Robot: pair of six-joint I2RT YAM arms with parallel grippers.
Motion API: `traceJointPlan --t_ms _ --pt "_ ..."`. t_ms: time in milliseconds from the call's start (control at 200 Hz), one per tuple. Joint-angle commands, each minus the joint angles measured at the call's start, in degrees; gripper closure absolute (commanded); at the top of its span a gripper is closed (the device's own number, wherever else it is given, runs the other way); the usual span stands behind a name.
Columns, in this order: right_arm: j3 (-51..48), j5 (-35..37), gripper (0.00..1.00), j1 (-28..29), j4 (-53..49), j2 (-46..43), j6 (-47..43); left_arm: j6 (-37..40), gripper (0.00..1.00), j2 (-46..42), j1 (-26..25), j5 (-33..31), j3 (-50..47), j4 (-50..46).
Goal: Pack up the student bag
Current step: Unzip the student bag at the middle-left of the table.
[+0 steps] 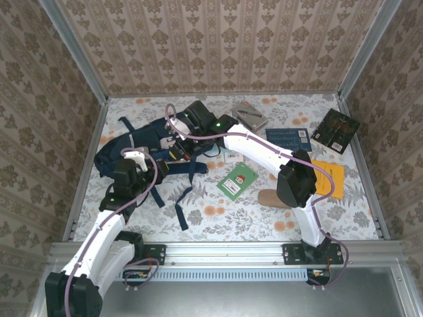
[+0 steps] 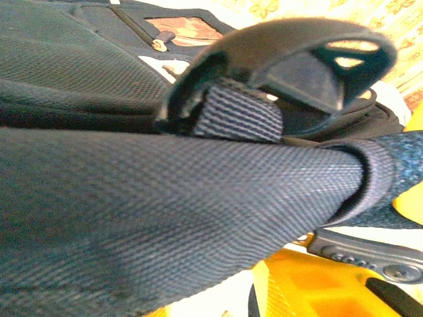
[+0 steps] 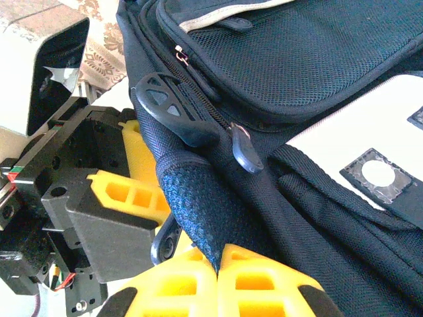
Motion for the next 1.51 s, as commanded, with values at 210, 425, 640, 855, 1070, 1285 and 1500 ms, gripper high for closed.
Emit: traceJointPlan --t_ms 210,425,640,855,1070,1285,1500 --pt "2.55 -3.46 1.00 0.71 1.12 0.59 1.30 -1.80 0.57 1.16 -0.50 2.39 3.59 5.34" --pt "2.38 -3.57 1.00 0.75 0.86 0.31 1.27 -2.99 0.66 3.82 -0.44 -0.64 4.38 4.98" --pt "2.35 -3.57 1.00 0.74 0.85 0.30 1.19 -2.10 0.94 2.36 -0.50 -4.32 4.42 2.01" --pt "2.15 -3.02 1.00 0.51 1.44 0.18 1.19 -1.41 1.00 -0.04 0.02 -9.38 4.33 -3.18" --pt "-2.09 -1.41 1.00 0.01 4.65 -1.93 1.37 -2.34 1.00 -0.81 3.16 -17.51 6.05 -10.96" --pt "-7.45 1.32 1.00 -0.91 8.18 -4.20 0.28 -2.53 1.00 0.84 7.64 -21.74 8.42 -16.69" --pt "-11.14 3.28 1.00 -1.26 10.11 -5.78 -2.40 -2.71 1.00 1.11 11.64 -27.62 10.43 -20.46"
